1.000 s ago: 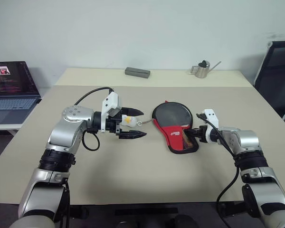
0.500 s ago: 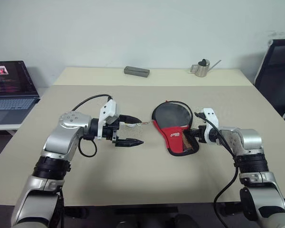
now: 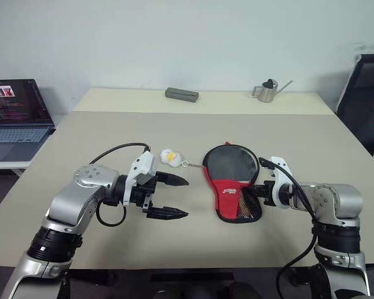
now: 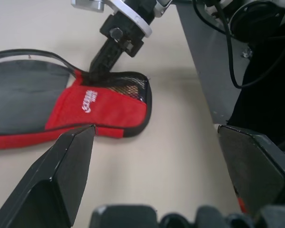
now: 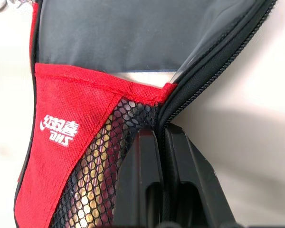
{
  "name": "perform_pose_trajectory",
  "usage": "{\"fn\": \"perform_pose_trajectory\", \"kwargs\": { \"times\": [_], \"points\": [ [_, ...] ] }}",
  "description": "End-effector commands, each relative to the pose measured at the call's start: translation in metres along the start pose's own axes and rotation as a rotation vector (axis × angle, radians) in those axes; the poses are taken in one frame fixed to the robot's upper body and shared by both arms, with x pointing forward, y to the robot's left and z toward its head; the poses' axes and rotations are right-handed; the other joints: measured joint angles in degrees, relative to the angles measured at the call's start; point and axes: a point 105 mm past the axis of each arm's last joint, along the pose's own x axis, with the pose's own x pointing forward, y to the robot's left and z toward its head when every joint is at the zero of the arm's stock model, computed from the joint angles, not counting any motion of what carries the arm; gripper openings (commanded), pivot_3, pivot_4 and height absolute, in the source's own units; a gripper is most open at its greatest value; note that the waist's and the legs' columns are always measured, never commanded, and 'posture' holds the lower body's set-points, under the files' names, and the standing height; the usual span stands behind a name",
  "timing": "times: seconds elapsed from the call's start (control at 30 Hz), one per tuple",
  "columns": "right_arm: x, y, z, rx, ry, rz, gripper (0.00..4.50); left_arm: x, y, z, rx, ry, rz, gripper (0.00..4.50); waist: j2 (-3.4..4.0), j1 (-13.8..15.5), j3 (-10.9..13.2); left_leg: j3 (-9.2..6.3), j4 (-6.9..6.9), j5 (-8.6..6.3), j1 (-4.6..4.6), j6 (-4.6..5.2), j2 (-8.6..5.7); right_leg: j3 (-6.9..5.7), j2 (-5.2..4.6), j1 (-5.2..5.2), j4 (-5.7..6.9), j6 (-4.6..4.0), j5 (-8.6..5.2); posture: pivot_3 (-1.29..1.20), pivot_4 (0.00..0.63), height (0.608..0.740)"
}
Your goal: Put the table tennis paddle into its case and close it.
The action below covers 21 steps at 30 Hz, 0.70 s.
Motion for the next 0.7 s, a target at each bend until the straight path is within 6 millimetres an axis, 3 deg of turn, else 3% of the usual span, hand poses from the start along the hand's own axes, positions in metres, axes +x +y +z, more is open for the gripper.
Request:
{"fn": "perform_pose_trajectory", "kwargs": {
  "times": [0.03,0.33,0.7],
  "points": [
    [-0.007,0.003,-0.011,-0.003,0.015,0.022,0.01,-0.001,-0.013,0.006,0.038,0.014,-0.062,4.50,0.02,0.0,0.0,0.02,-0.01,0.00,0.00,0.00,0.00,-0.01,0.00,0.00,0.00,0.00,0.00,0.00,0.150,0.740],
    [-0.024,-0.008,-0.040,-0.032,0.069,0.010,0.01,0.000,-0.034,-0.001,0.023,0.050,-0.172,4.50,0.01,0.5,0.0,-0.07,-0.04,-0.01,0.00,0.00,-0.02,-0.02,-0.06,-0.01,-0.05,-0.11,-0.26,0.00,0.150,0.740],
    [-0.038,0.003,-0.071,-0.055,0.130,0.067,0.01,0.004,-0.046,-0.002,0.007,0.038,-0.223,4.50,-0.10,0.5,-0.1,-0.14,-0.08,-0.02,-0.03,0.01,-0.01,-0.10,-0.17,0.05,-0.05,-0.30,-0.46,0.00,0.150,0.740]
  ]
}}
